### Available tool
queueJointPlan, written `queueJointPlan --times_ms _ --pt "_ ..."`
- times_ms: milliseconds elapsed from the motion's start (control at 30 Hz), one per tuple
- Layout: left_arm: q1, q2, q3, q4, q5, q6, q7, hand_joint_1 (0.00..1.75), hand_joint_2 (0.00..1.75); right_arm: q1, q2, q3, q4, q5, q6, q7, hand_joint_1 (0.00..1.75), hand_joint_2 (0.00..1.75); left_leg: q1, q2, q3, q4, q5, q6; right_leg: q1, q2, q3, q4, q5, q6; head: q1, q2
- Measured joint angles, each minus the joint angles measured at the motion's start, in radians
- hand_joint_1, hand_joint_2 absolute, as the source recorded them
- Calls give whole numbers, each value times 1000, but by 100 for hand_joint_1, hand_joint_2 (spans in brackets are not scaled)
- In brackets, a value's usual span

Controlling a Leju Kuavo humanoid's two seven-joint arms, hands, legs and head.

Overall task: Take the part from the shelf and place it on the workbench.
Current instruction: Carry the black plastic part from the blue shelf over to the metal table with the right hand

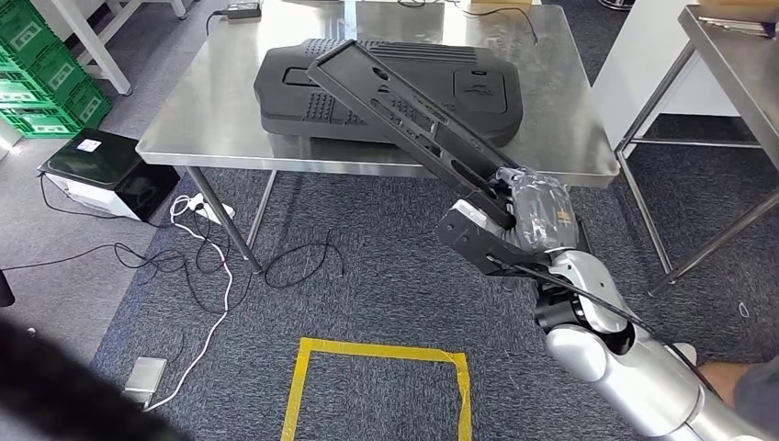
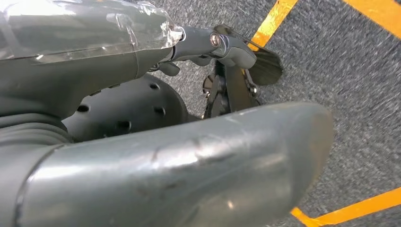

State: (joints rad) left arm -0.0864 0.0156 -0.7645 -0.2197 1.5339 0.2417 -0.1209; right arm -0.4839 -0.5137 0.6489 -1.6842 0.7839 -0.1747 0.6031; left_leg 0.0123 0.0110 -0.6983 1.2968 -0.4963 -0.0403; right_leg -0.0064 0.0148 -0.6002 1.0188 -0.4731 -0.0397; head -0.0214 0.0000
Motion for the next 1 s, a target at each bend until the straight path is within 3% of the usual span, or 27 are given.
queueJointPlan --times_ms 33,67,133,200,267,367,433,500,567,600,667,733,800,900,1000 --pt "1 0 0 0 -1 0 0 0 0 1 0 0 0 0 0 0 175 175 -1 -2 -18 33 -4 1 1 7 1 0 0 0 -1 0" --pt "1 0 0 0 -2 -1 0 0 0 2 0 0 0 0 0 0 175 175 -1 -3 -18 28 12 5 3 14 2 1 0 -1 -2 0" --pt "0 0 0 0 -2 -1 0 0 0 2 0 0 0 0 0 0 175 175 -3 -13 35 -93 86 15 4 29 5 2 -1 0 -4 0" --pt "0 1 0 0 -2 -1 0 0 0 2 0 0 0 0 0 0 175 175 -5 -35 89 -222 138 24 5 41 4 4 -3 4 -6 0" --pt "0 2 0 0 -2 -1 0 0 0 3 0 0 0 0 0 0 175 175 -8 -43 103 -264 145 28 2 51 0 4 -3 13 -6 0" --pt "-1 1 0 0 -2 -1 0 0 0 3 -2 0 0 0 -1 1 175 175 -6 -27 109 -280 153 41 -1 49 -3 9 -9 30 -6 0" --pt "-1 0 0 0 -2 -1 0 0 0 2 -5 -1 0 0 -1 1 175 175 -2 -15 114 -291 158 50 -2 20 -35 81 -52 39 0 0" --pt "0 0 0 0 -2 -1 0 0 0 3 -5 -1 0 0 -1 1 175 175 -3 -6 114 -292 157 54 -6 -1 -97 207 -110 48 8 0" --pt "0 0 0 0 -2 0 0 0 0 7 -5 0 1 0 2 1 175 175 -3 1 115 -290 154 53 -9 -6 -130 267 -115 54 12 0" --pt "-1 0 0 0 -2 0 0 0 0 7 -5 0 2 0 4 0 175 175 -3 4 116 -288 152 52 -10 -8 -121 245 -93 56 12 0" --pt "-3 0 0 0 -2 1 0 0 0 6 -5 0 2 -2 9 -4 175 175 -2 8 118 -281 145 45 -9 -17 -55 110 -27 54 14 0" --pt "-5 0 0 0 -2 1 0 0 0 4 -5 0 3 -9 14 -10 175 175 -4 9 120 -276 139 36 -4 -23 -8 13 3 44 15 0" --pt "-6 0 0 0 -2 1 0 0 0 4 -4 0 3 -16 16 -14 175 175 -8 10 120 -271 134 37 -4 -22 -3 1 2 37 13 0" --pt "-7 2 0 1 -2 6 0 0 0 3 -4 0 3 -21 17 -18 175 175 -11 10 124 -272 132 45 -9 -22 1 -5 4 41 7 0" --pt "-8 2 0 1 -2 9 0 0 0 1 -3 0 4 -21 17 -22 175 175 -5 14 161 -342 158 55 -8 -25 17 -23 10 46 -3 0"
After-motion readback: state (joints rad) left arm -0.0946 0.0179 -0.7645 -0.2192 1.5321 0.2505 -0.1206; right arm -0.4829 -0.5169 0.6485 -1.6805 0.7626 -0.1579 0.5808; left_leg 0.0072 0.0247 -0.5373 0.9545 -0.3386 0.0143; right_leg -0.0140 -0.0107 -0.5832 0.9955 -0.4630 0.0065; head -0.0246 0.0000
